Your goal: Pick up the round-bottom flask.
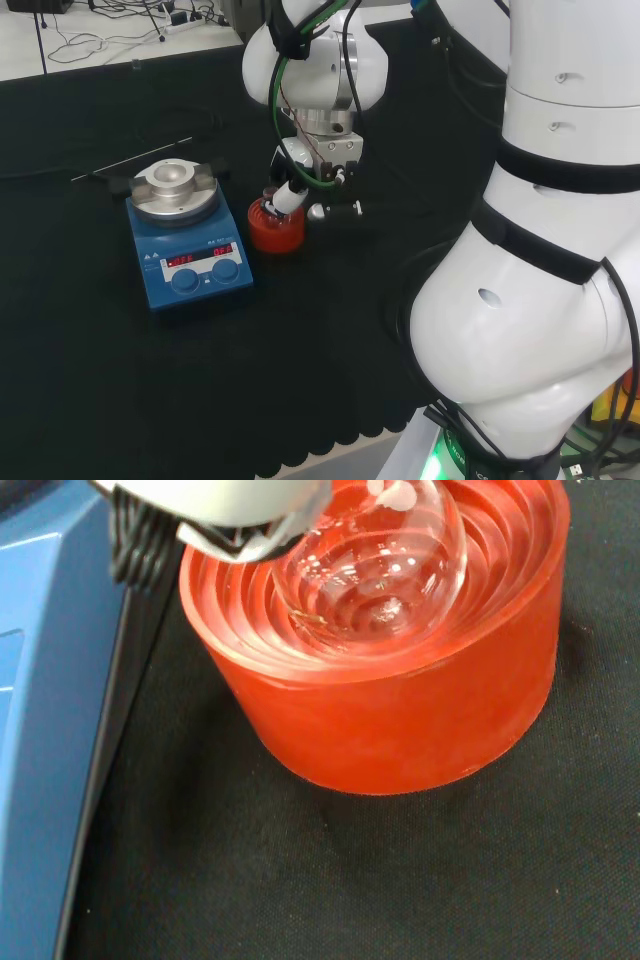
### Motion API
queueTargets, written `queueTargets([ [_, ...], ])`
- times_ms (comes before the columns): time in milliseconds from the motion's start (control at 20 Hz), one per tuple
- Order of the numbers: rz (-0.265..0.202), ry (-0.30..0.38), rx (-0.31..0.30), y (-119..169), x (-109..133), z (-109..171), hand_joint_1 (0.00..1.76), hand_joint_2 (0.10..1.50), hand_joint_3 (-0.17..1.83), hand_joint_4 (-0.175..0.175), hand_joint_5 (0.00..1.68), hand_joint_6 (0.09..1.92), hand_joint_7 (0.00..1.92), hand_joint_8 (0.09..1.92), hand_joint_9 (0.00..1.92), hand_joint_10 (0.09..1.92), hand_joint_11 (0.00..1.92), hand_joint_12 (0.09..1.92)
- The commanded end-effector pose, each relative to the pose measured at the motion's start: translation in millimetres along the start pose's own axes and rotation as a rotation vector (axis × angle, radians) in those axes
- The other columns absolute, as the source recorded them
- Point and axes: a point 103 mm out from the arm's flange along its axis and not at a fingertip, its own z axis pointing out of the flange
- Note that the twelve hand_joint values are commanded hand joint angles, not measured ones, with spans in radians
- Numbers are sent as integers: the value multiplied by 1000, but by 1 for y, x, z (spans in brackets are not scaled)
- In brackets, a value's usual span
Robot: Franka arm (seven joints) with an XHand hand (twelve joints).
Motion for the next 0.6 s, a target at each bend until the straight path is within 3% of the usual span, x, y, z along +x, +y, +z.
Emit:
queueTargets([
  [50, 2, 56, -82, -5, 2, -5, 1026, 796, 535, 124, 1061, 925, 495, 727, 645, 642, 309, 1351],
  [150, 7, 58, -96, -7, 2, -11, 1050, 786, 585, 156, 1066, 985, 537, 711, 691, 617, 352, 1336],
  [300, 45, 118, -81, -9, 4, -23, 1059, 768, 632, 158, 1067, 1016, 558, 701, 714, 602, 371, 1331],
  [450, 44, 95, -86, -12, 11, -39, 1084, 700, 763, 104, 1086, 1050, 580, 698, 743, 595, 404, 1325],
  [600, 43, 67, -86, -18, 18, -56, 1094, 670, 815, 87, 1096, 1058, 586, 698, 754, 592, 422, 1320],
])
